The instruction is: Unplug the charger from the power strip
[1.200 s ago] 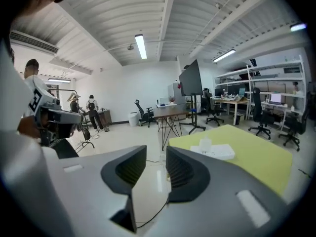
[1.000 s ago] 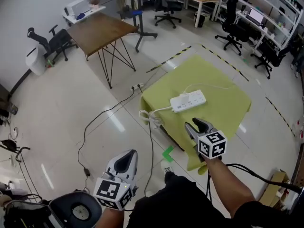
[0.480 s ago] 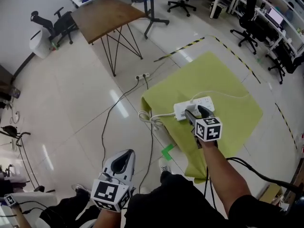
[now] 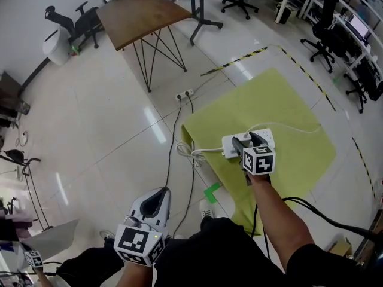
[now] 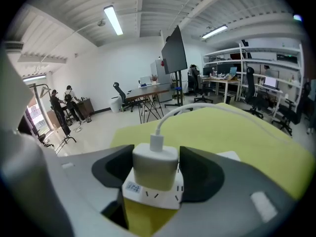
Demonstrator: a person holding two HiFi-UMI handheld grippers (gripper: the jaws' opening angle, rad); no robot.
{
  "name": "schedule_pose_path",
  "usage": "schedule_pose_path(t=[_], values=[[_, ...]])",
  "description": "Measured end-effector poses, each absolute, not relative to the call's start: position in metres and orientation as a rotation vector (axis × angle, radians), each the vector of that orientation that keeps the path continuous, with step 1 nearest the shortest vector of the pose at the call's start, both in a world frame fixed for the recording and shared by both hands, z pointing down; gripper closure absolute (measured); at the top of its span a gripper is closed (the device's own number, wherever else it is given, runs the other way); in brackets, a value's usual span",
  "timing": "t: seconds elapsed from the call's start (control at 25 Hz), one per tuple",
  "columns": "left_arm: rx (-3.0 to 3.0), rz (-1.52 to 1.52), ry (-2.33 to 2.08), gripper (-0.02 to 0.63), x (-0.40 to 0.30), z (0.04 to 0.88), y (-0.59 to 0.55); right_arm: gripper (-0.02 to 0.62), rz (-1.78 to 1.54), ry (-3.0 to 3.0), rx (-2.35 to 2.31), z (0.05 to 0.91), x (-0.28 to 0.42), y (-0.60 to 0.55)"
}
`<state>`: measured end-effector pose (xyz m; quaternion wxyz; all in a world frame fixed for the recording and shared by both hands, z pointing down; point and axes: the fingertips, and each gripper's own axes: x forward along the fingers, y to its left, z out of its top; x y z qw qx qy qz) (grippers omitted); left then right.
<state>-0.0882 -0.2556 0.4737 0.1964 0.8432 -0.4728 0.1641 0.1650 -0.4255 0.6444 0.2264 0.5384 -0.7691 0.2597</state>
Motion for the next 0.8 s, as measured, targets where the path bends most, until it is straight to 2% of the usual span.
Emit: schedule_pose_path(t=[0.52, 0.8], values=[[2.374, 0.474, -1.322, 0.6, -0.077, 0.475, -0.267, 0.321, 0.736, -2.198, 1.457, 0.617, 0.165, -0.418], [2.378, 0.443, -1.313, 0.6, -0.077, 0.476, -0.272, 0.322, 0.793, -2.139, 1.121, 0.631, 0.143, -0.338]])
